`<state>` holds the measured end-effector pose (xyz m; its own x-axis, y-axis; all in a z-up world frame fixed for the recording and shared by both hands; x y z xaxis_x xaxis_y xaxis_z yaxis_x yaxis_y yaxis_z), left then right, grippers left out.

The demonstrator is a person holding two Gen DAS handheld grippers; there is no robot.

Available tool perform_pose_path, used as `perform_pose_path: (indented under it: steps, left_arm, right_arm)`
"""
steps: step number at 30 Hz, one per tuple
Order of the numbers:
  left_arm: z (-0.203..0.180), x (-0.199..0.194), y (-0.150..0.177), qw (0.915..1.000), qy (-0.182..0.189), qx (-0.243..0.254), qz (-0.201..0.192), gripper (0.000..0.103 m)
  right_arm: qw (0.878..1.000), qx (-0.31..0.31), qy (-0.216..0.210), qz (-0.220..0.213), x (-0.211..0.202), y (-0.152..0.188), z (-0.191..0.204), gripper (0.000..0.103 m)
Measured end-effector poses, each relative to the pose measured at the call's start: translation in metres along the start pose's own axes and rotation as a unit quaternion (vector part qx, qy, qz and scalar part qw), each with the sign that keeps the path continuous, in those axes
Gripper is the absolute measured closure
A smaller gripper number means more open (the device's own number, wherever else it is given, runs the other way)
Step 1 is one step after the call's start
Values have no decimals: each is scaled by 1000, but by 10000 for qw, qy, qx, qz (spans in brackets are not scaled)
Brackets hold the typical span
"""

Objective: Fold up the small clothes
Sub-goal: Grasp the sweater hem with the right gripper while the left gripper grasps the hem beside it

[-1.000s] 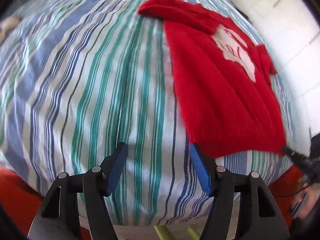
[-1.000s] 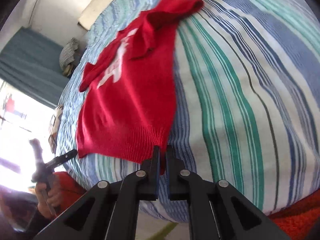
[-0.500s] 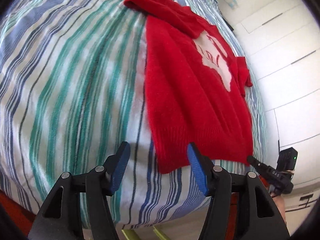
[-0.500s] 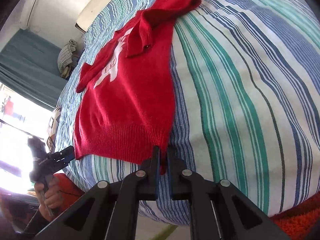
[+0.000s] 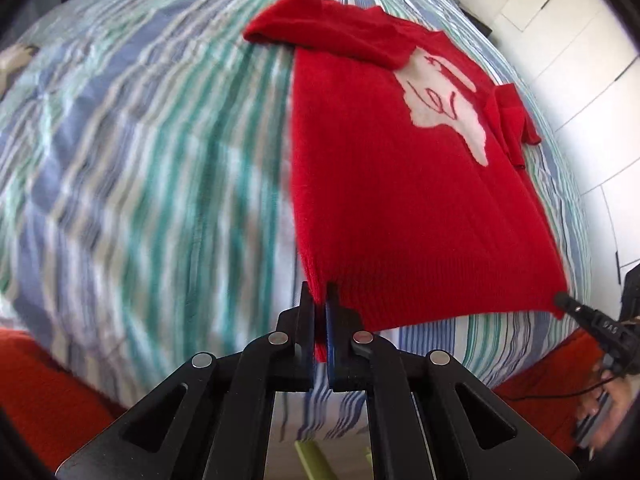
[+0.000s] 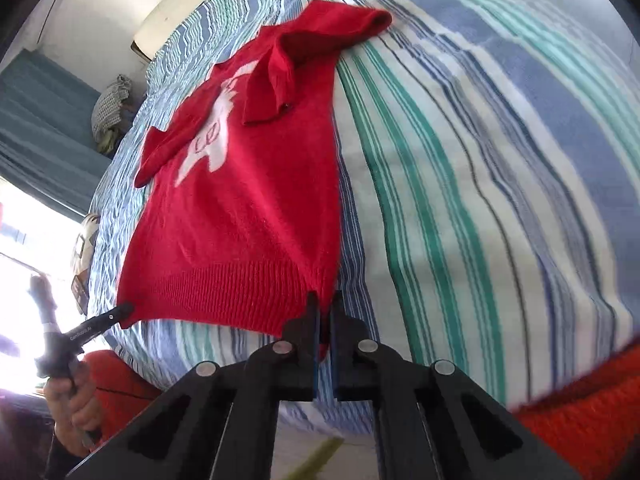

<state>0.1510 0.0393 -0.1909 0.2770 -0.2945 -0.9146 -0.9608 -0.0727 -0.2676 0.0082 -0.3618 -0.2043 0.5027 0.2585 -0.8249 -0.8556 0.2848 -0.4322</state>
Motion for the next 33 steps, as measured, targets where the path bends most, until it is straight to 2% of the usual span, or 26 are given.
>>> perform_pose_path:
  steps: [4,6,10,18,23,28,32,33]
  left_arm:
    - [12,3,12,9990,-418,133,113,101]
    - [15,13,13,9979,-603,169,168,101]
    - [22,20,14,9972,-705,95,221,102]
    - [23,32,18,9954,-923,168,191,102]
    - [15,52,20,9924,-1168,351,143,101]
    - [0,59,26,9851,-1538,762,-111,100]
    - [-14,63,34,9728,-1991,1111,-420,95]
    - [-17,63,35,9683,-2123,1215,-500,89]
  right_arm:
    - [9996,-120,29,273,0,6,14,100]
    - [9984,-225,256,456,11,12,10,100]
    - [9978,87,312,586,22,17,-6,100]
    - [9957,-64,582,714,26,19,-12,101]
    - [9948,59,644,786,45,22,-15,101]
    - [9942,-117,754,759,47,20,-12,101]
    - [9921,-316,966,732,48,18,-2,102]
    - [9913,-382,1022,731,47,18,0,101]
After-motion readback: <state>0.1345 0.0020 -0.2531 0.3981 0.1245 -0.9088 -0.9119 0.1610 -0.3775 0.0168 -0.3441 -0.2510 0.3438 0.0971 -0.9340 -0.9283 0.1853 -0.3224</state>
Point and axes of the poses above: each gripper's, at about its wrist camera, not at the fingertips, and x roughly the way its jaws point, z to its left, y to its underside, the point moved 6 cm from there along x, roughly the way its jaws point, and after that the axes turned 14 degrees about -x, right-handed, at the moved point
